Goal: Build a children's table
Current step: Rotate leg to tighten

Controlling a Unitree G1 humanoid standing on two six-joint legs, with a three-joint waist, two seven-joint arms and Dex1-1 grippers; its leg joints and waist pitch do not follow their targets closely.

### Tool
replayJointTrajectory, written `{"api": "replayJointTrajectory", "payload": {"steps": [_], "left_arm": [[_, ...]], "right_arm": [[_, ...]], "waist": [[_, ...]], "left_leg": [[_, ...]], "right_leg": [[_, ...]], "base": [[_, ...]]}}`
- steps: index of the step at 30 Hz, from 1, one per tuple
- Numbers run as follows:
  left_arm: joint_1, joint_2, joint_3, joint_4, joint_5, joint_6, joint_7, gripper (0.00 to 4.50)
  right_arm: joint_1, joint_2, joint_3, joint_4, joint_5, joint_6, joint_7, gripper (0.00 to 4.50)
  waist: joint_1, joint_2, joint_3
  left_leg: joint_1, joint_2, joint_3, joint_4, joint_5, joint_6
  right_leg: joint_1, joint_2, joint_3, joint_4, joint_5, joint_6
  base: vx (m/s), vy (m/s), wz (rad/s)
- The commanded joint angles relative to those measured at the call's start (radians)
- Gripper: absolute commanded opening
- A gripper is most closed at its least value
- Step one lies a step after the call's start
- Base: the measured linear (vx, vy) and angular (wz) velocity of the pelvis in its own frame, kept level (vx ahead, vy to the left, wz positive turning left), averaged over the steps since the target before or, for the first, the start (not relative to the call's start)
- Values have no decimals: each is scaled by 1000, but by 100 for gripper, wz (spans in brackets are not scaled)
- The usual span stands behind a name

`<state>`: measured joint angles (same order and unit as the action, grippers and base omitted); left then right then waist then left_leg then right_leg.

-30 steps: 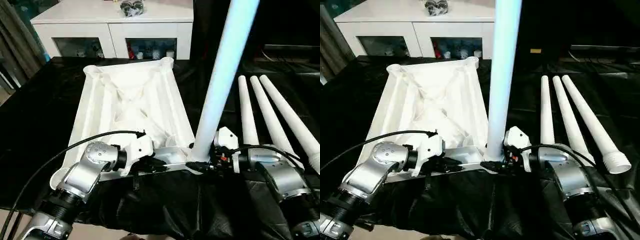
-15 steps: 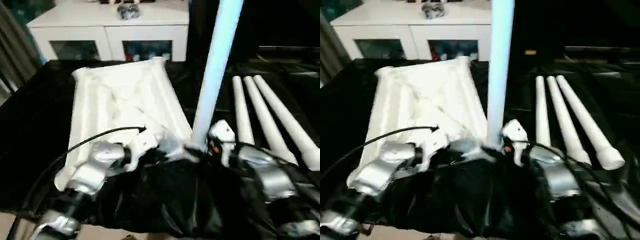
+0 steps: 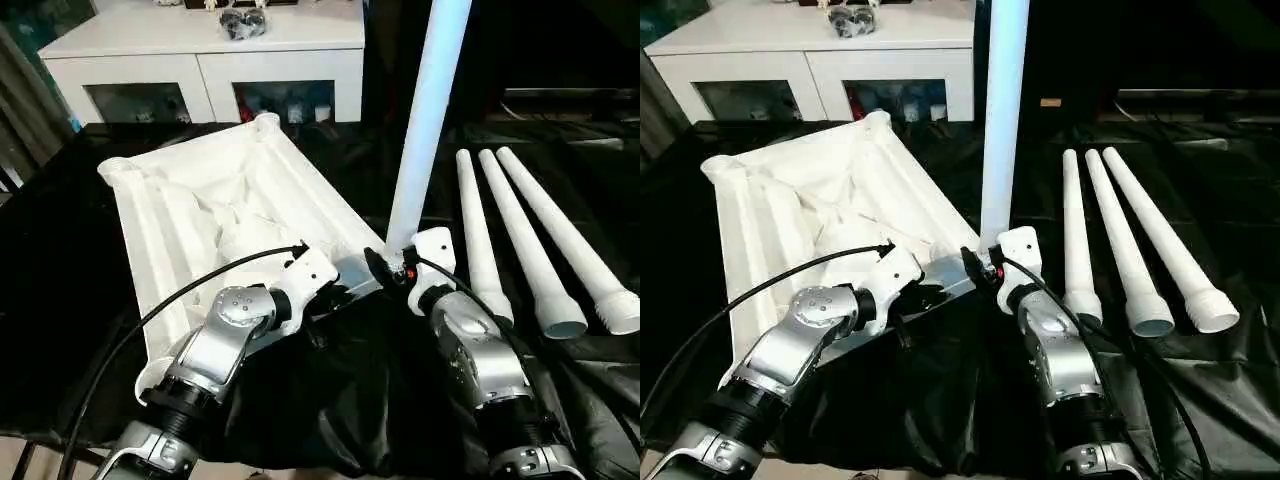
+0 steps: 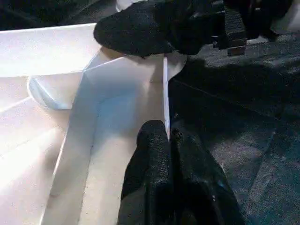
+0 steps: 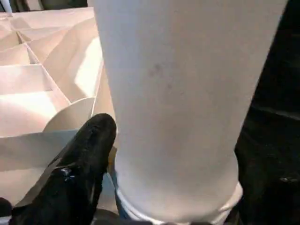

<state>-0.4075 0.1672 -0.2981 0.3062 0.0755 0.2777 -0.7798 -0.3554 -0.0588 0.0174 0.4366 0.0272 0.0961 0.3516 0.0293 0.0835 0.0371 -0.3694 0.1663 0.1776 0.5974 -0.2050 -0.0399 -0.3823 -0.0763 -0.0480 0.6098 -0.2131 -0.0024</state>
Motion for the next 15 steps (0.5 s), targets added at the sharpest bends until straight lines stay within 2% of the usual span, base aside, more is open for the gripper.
{"api": "replayJointTrajectory", "payload": {"steps": [1,2,7,10,12,13,14,15], "left_arm": [[-10,-23,-43,-60,-50,-36,-49,0],[-9,-12,-44,-61,-53,-42,-63,0],[-1,41,-43,-68,-66,-68,-134,0],[12,87,-40,-84,-79,-80,-202,0],[14,95,-39,-86,-81,-81,-212,0],[18,128,-35,-84,-88,-90,-250,0],[18,128,-35,-84,-88,-90,-250,0],[19,139,-32,-82,-91,-93,-262,0]], "right_arm": [[-4,8,83,38,-10,22,70,401],[-7,-10,84,37,-8,18,96,412],[-7,-104,100,26,8,-8,252,412],[15,-176,129,-15,36,-26,420,412],[21,-188,135,-24,42,-28,449,412],[49,-246,170,-77,76,-16,584,412],[49,-246,170,-77,76,-16,584,412],[60,-267,183,-98,90,-10,631,412]], "waist": [[0,-7,-48],[0,-9,-50],[6,-11,-55],[9,-10,-53],[10,-9,-51],[10,-12,-50],[14,-13,-51],[17,-10,-49]], "left_leg": [[1,59,-27,-83,-207,39],[2,59,-26,-80,-192,45],[0,58,-24,-70,-130,85],[-1,61,-23,-69,-138,106],[2,63,-23,-71,-151,108],[2,63,-23,-71,-154,107],[4,65,-22,-71,-162,111],[4,65,-22,-70,-162,111]], "right_leg": [[37,-70,42,-78,-122,-227],[38,-70,42,-76,-100,-234],[44,-71,40,-67,-9,-260],[44,-73,40,-67,-19,-268],[41,-71,39,-69,-43,-271],[42,-70,38,-69,-50,-271],[44,-71,39,-69,-60,-268],[41,-70,40,-69,-62,-267]], "base": [[0,0,0],[0,0,0],[0,0,0],[0,0,0],[0,0,0],[0,0,0],[0,0,0],[0,0,0]]}}
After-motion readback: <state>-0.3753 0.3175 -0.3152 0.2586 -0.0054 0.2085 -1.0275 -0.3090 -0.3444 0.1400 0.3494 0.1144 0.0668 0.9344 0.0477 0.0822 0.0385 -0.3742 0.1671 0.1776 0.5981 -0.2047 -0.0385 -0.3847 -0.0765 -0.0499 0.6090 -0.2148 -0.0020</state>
